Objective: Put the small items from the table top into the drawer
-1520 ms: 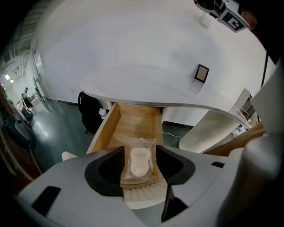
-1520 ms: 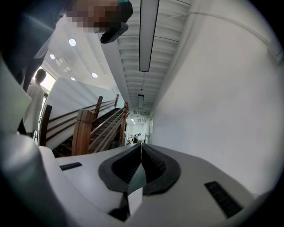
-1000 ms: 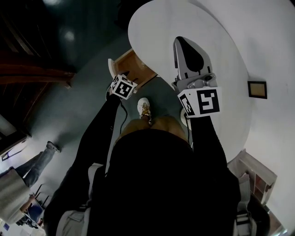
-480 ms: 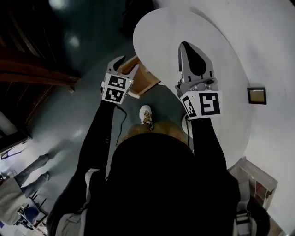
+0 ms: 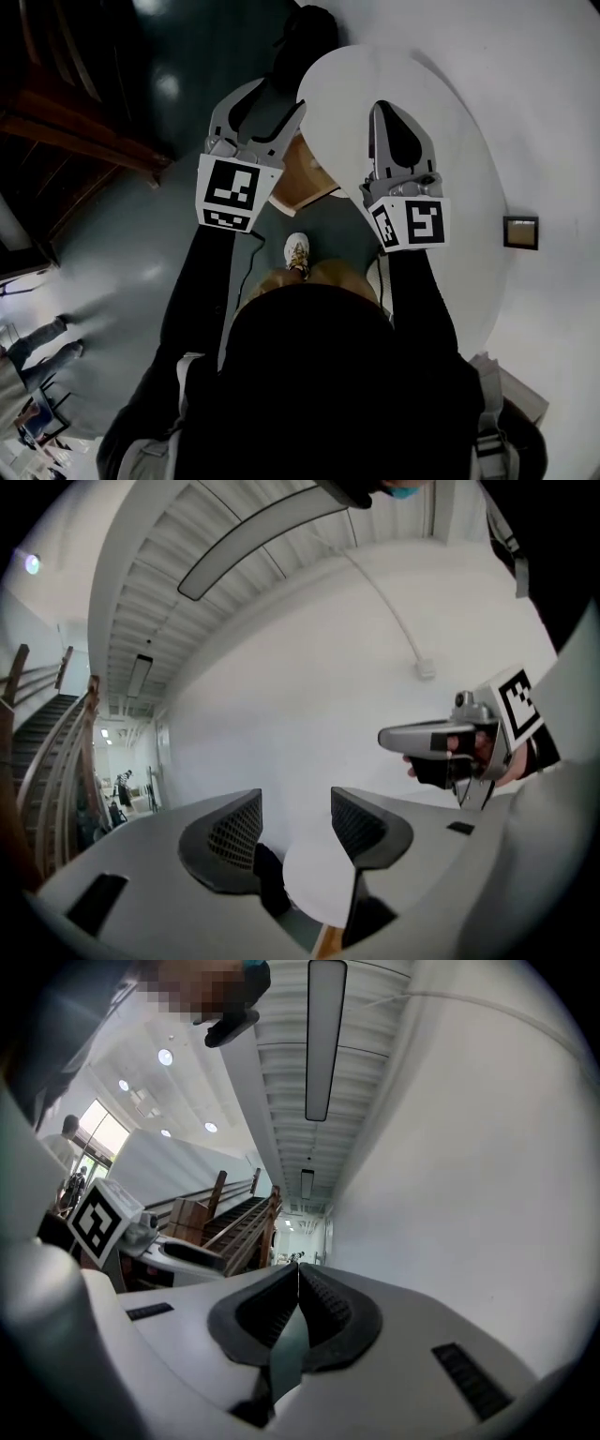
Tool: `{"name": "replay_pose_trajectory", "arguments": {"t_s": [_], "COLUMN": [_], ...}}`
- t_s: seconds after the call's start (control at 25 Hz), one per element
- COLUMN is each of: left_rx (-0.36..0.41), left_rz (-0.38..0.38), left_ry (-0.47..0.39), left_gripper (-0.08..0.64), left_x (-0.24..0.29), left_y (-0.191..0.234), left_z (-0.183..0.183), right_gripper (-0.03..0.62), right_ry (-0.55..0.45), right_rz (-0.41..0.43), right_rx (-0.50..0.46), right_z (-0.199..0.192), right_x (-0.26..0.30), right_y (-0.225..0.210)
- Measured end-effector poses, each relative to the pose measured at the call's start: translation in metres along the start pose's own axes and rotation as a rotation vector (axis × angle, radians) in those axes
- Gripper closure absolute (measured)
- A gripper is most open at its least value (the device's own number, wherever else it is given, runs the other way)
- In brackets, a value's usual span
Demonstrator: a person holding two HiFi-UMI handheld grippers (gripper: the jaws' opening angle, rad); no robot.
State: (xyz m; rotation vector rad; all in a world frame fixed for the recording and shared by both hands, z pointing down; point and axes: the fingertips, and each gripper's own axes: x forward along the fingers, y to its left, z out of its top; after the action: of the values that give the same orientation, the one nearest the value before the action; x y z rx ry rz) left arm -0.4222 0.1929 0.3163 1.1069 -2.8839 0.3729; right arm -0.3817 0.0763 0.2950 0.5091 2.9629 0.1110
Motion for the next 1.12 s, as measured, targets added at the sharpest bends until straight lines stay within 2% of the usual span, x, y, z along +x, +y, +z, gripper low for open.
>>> {"name": "replay_pose_trajectory", "arguments": {"t_s": [0.2, 0.4, 0.44, 0.52, 0.6, 0.88, 1.12], "left_rx": [0.054, 0.06, 0.054, 0.038, 0.023, 0.038, 0.045], "left_rz": [0.099, 0.095, 0.094, 0.101, 0.099, 0.01, -0.14], "left_ry": [-0.122, -0.116, -0.117, -0.118, -0.12, -0.144, -0.186], "left_gripper": [0.34, 0.352, 0.375, 0.477, 0.542, 0.545, 0.545], "left_x": [-0.031, -0.034, -0.032, -0.027, -0.02, 0.004, 0.038], "left_y": [0.022, 0.024, 0.023, 0.022, 0.019, -0.005, -0.057], "left_z": [0.052, 0.049, 0.049, 0.048, 0.048, 0.06, 0.08], "right_gripper": [0.565, 0.565, 0.565, 0.565, 0.565, 0.565, 0.565], "right_ry": [-0.016, -0.014, -0.014, -0.011, -0.008, -0.004, 0.003], "right_rz": [0.029, 0.029, 0.023, 0.003, -0.015, -0.098, -0.267], "right_rx": [-0.017, -0.021, -0.021, -0.021, -0.022, -0.034, -0.052], "right_z": [0.006, 0.005, 0.005, 0.004, 0.003, 0.004, 0.01], "right_x": [0.013, 0.016, 0.015, 0.013, 0.009, -0.005, -0.053], "right_y": [0.013, 0.015, 0.013, 0.005, -0.003, -0.031, -0.085]}}
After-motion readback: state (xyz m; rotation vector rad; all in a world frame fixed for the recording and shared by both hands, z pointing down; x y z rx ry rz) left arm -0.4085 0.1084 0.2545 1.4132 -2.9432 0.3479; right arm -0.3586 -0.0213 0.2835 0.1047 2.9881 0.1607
